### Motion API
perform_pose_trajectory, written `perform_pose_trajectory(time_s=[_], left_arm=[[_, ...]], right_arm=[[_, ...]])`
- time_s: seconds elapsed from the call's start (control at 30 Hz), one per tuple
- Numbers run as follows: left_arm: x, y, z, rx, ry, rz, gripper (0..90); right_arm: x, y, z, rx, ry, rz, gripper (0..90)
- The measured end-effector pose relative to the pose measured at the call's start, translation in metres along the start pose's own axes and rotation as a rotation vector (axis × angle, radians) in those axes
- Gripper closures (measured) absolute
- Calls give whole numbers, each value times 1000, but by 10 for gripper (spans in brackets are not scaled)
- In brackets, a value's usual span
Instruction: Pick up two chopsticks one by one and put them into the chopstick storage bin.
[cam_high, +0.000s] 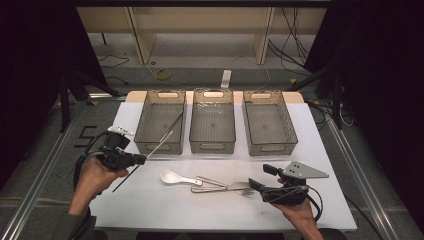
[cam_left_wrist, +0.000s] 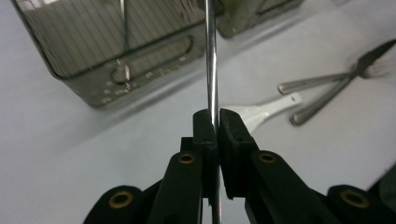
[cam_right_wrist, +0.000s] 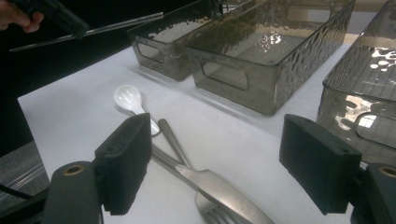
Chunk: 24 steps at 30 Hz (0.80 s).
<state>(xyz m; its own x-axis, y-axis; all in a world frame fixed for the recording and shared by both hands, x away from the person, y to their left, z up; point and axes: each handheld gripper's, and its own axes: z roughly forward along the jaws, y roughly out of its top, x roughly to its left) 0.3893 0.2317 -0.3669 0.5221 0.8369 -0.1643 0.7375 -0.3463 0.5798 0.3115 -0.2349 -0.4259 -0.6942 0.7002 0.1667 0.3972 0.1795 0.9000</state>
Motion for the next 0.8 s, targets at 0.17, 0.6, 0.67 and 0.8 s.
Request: perform_pose_trajectory(time_s=[0.17,0.6,0.67,0.8], left_arm=[[16,27,11,-21,33,-24,857],[52,70,43,-71,89,-99,856],[56,76,47,-76,93,-104,856],[64,86,55,-92,100,-108,856]], right_arm=[[-1,0,0,-2,-1,8,263],[-1,0,0,-2,3,10,263],[-1,0,0,-3,5,10,263],[-1,0,0,-5,5,11,264]])
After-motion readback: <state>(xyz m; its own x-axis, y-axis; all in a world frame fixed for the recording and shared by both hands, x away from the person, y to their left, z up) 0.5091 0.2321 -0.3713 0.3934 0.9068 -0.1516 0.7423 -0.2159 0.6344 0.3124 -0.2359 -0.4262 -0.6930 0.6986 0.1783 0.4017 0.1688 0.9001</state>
